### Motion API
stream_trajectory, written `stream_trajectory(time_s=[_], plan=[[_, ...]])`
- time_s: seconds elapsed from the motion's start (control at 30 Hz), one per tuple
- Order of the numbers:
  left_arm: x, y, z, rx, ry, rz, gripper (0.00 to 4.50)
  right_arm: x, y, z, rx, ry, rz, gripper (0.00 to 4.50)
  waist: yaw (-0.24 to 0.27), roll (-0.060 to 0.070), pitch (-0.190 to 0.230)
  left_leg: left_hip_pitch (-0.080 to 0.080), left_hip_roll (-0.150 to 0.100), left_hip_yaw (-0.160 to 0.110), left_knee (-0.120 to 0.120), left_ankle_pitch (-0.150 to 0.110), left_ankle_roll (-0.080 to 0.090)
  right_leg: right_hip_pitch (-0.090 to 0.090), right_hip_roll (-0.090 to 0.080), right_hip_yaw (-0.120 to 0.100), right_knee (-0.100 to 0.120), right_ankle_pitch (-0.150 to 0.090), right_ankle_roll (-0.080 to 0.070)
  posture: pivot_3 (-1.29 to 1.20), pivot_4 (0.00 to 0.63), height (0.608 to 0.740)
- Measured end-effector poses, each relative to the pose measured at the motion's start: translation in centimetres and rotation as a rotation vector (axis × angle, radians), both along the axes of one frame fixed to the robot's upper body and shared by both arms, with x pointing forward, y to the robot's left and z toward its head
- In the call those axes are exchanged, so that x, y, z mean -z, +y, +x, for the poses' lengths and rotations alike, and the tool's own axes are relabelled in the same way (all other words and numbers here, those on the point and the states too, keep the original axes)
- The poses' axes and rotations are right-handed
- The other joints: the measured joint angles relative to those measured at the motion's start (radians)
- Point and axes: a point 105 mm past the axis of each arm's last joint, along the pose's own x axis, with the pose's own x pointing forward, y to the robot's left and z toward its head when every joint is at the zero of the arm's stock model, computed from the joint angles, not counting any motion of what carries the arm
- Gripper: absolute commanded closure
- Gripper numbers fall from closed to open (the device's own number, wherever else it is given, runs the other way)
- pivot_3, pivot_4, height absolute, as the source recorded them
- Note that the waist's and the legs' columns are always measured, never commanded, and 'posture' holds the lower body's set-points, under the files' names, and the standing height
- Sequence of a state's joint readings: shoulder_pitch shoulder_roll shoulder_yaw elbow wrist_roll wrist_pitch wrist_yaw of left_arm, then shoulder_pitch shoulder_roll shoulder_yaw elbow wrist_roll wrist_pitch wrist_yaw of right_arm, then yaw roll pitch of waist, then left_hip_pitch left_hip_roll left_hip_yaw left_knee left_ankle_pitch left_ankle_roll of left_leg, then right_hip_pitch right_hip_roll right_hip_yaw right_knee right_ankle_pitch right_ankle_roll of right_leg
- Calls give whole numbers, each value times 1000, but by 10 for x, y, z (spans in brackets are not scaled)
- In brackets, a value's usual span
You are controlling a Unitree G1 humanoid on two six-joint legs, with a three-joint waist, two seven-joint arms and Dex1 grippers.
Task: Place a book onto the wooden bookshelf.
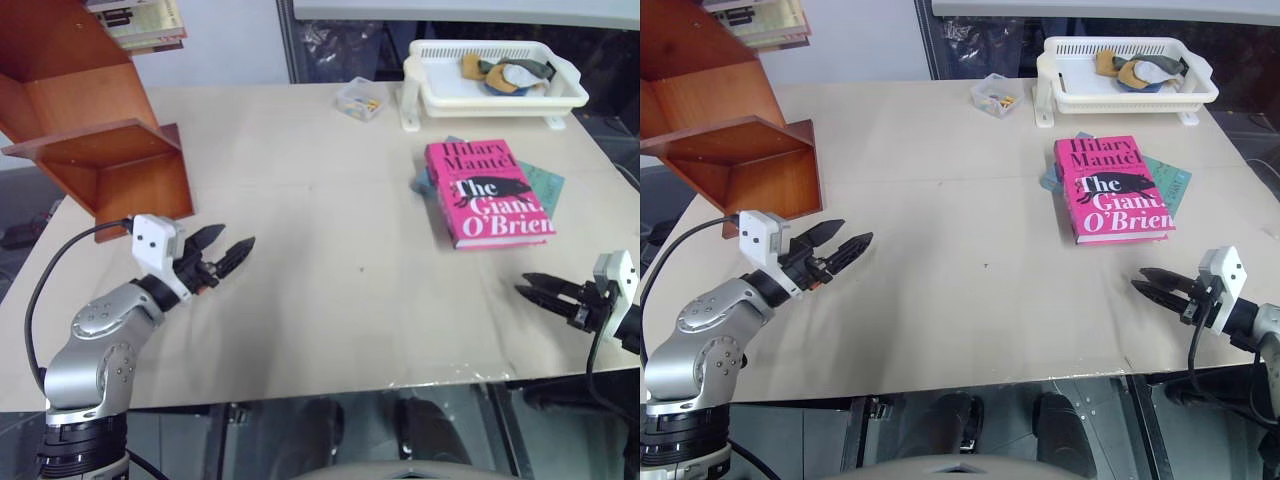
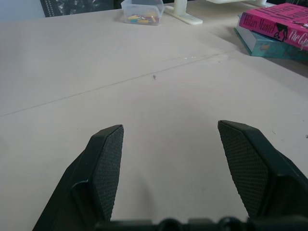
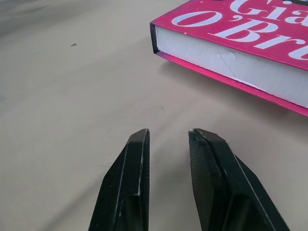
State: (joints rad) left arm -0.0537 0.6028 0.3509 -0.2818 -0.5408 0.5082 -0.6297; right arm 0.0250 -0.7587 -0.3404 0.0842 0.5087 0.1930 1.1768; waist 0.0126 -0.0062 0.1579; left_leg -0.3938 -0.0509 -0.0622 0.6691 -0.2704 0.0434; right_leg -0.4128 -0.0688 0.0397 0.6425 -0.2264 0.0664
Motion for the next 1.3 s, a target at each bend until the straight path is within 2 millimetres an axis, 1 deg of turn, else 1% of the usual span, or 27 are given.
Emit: stream_trajectory(time_s=[0.1,0.17,0.23,0.33,0.43,0.5,0.57,0.67,0.77,0.8,0.87,0.97,1.1,1.3], plan=[[2,-5,1,15,3,-15,1031,0,0,0,3,-1,0,3196,0,0,0,0,0,0,0,0,0,0,0,0,0,0,0,0,150,740],[4,-14,5,33,8,-51,1031,-1,0,0,3,-3,1,3196,3,0,0,0,0,0,0,0,0,0,0,-1,0,0,0,0,150,740],[10,-27,7,56,27,-91,1031,-1,0,1,3,-4,0,3196,2,0,0,0,0,0,0,0,0,0,0,0,0,0,0,0,150,740],[18,-50,11,111,69,-150,1031,-1,0,1,4,-7,2,3196,1,0,0,0,0,0,0,0,0,0,0,0,0,0,0,0,150,740],[21,-68,14,152,98,-181,1031,-3,-1,1,5,-10,-2,3196,1,0,0,0,0,0,0,0,0,0,1,0,0,0,0,0,150,740],[21,-74,16,164,103,-188,1031,-4,-2,1,8,-12,-5,3196,0,0,0,0,0,0,0,0,0,0,1,0,0,0,0,0,150,740],[20,-88,22,178,115,-233,1031,-6,-5,0,22,-19,-6,3196,2,0,0,0,0,0,1,1,-1,0,1,0,0,0,0,0,150,740],[21,-117,27,242,154,-299,1031,-6,-6,-1,28,-21,-5,3196,3,0,0,0,-1,0,1,1,-2,1,1,-1,0,0,0,0,150,740],[19,-130,35,256,178,-341,1031,-7,-6,-2,38,-21,-2,3196,2,0,0,0,-1,0,1,1,-2,1,2,-1,0,0,0,0,150,740],[17,-141,41,279,194,-361,1031,-10,-7,-3,48,-28,9,3196,3,0,0,0,-1,0,1,1,-2,1,5,-1,1,0,0,0,150,740],[10,-157,46,320,200,-396,1031,-15,-8,-4,57,-51,14,3196,3,0,0,0,-1,0,2,2,-2,1,5,-1,1,0,0,0,150,740],[1,-176,48,383,197,-403,1031,-19,-9,-7,73,-66,12,3196,1,0,0,0,-1,1,2,2,-3,1,6,0,1,0,0,0,150,740],[-2,-183,56,395,172,-381,1031,-19,-11,-10,105,-76,28,3196,-1,0,0,0,0,1,1,2,-3,0,7,1,1,0,0,0,150,740],[-13,-176,61,399,109,-355,1031,-16,-13,-12,123,-72,29,3196,1,0,0,0,0,1,2,2,-3,1,6,1,1,0,0,0,150,740]])
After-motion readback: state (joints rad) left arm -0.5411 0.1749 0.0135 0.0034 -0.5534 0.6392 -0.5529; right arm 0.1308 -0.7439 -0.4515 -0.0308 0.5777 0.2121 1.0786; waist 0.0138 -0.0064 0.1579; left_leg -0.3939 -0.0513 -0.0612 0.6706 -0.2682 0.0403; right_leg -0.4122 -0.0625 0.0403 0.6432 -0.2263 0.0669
